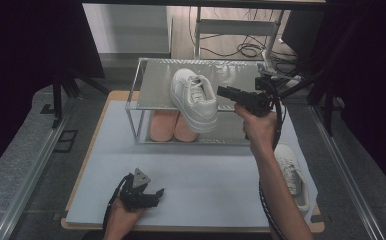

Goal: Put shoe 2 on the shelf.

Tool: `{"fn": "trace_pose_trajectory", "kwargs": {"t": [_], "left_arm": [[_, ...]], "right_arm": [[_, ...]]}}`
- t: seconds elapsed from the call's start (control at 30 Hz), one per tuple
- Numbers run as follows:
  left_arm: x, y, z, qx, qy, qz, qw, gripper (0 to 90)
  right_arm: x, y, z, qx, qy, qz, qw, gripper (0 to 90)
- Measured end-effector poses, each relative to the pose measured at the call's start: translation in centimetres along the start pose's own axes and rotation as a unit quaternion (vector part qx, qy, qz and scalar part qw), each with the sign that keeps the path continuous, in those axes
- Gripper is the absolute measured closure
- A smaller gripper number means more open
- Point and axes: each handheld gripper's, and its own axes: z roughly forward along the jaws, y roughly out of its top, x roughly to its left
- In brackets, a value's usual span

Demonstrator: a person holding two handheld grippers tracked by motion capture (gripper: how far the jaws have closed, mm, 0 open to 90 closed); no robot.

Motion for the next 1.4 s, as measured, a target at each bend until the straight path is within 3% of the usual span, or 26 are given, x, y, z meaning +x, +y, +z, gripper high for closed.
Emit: {"fn": "trace_pose_trajectory", "kwargs": {"t": [0.4, 0.6, 0.93, 1.2, 1.4], "left_arm": [[0.0, 0.0, 0.0, -0.002, 0.001, 0.000, 1.0000, 21.8], [0.0, 0.0, 0.0, -0.002, 0.001, -0.001, 1.0000, 21.7], [0.0, 0.0, 0.0, -0.002, 0.001, -0.001, 1.0000, 21.8], [0.0, 0.0, 0.0, -0.003, 0.002, -0.001, 1.0000, 21.8], [0.0, 0.0, 0.0, -0.002, 0.001, -0.001, 1.0000, 21.9]], "right_arm": [[0.3, -2.1, -3.8, 0.000, -0.046, -0.059, 0.9972, 57.6], [0.8, -4.9, -4.4, 0.010, -0.027, -0.082, 0.9962, 65.8], [2.3, -9.4, -4.3, 0.023, 0.015, -0.115, 0.9930, 85.1], [3.5, -10.3, -2.8, 0.028, 0.003, -0.157, 0.9872, 89.8], [3.7, -10.3, -1.2, 0.037, 0.002, -0.165, 0.9856, 89.9]]}}
